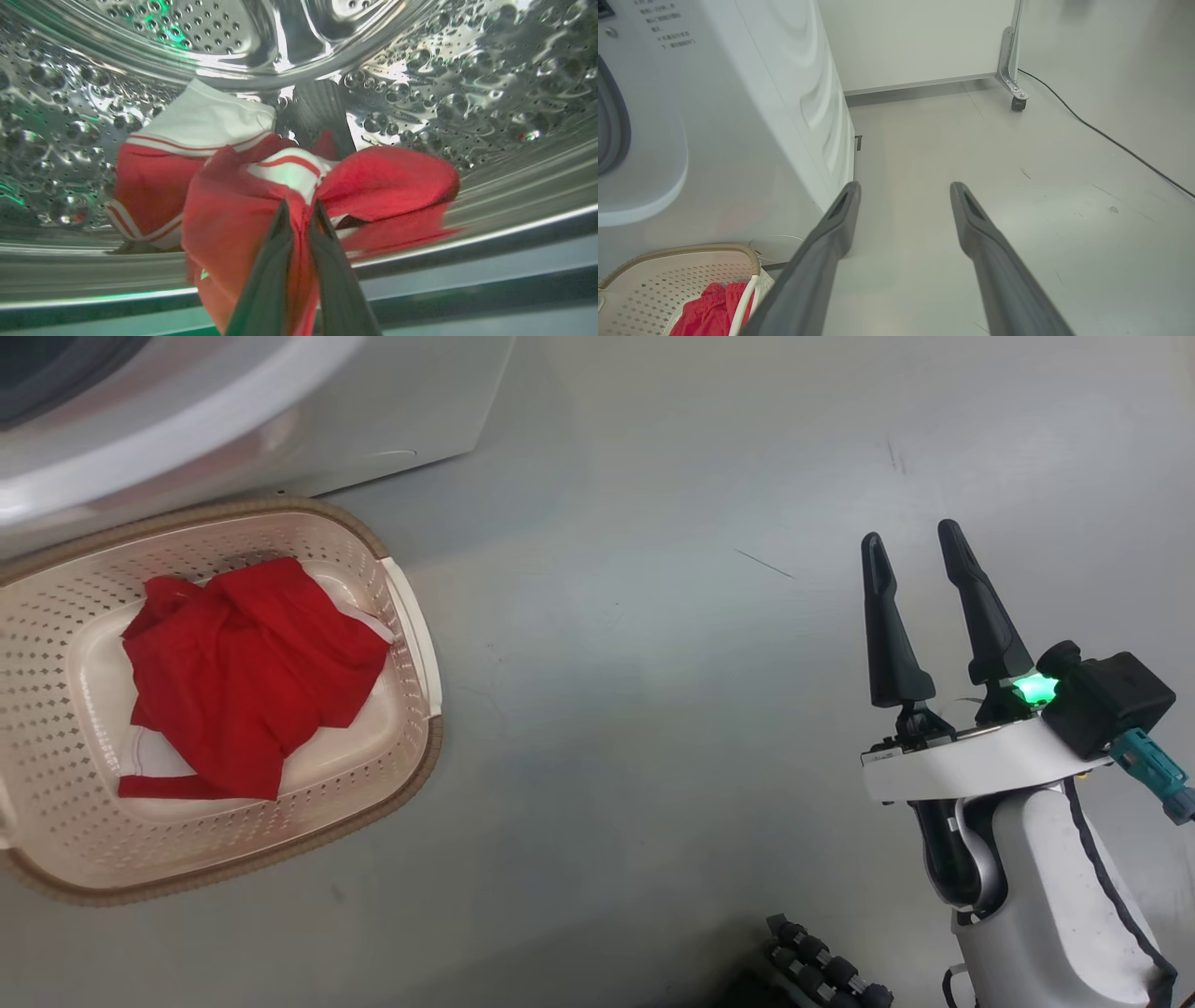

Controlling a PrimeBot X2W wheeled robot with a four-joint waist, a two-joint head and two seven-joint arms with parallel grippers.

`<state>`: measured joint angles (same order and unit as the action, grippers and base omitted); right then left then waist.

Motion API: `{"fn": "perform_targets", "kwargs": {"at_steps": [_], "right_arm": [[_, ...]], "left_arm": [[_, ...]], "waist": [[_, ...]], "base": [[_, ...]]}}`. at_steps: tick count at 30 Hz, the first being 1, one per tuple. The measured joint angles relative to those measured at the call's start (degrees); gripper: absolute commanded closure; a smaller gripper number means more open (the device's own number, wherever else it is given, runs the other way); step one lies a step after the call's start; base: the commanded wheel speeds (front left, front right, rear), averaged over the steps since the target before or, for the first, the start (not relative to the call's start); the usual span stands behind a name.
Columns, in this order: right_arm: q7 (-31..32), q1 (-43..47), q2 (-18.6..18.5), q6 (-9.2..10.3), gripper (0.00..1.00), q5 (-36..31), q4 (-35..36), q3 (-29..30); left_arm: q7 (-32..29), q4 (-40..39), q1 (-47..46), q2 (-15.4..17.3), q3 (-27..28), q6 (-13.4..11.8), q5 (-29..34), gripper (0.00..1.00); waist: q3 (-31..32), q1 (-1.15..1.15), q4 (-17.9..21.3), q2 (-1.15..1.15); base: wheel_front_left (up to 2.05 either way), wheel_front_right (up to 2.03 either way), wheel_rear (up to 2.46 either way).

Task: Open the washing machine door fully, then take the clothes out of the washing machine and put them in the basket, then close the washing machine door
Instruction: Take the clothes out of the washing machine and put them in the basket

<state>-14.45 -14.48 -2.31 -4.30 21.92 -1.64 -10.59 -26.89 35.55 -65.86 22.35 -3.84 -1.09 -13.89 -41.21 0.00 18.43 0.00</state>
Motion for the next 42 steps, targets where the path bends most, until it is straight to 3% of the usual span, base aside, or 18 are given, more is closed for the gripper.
{"fn": "perform_targets", "kwargs": {"at_steps": [7,28,37,42], "right_arm": [[0.0,0.0,0.0,0.02,0.0,-1.4,-0.5,1.1],[0.0,2.7,-0.7,0.0,0.0,-5.0,-0.5,4.8],[0.0,4.7,-1.2,-0.09,0.0,-6.0,-0.8,4.9],[0.0,6.2,-1.4,-0.09,0.0,-6.5,-1.3,5.2]], "left_arm": [[7.8,-2.0,0.4,-1.8,0.6,0.6,-1.1,1.0],[32.9,-13.0,16.3,-10.7,2.4,1.4,-4.3,1.0],[39.6,-16.1,26.1,-13.5,2.2,0.8,-4.9,1.0],[40.2,-18.2,31.1,-15.2,1.3,0.3,-4.6,1.0]], "waist": [[1.7,0.0,-1.4,0.0],[9.1,0.0,-8.0,0.0],[13.0,0.0,-10.8,0.0],[15.5,0.0,-12.0,0.0]], "base": [[0.0,0.0,0.0],[0.0,0.0,0.0],[0.0,0.0,0.0],[0.0,0.0,0.0]]}}
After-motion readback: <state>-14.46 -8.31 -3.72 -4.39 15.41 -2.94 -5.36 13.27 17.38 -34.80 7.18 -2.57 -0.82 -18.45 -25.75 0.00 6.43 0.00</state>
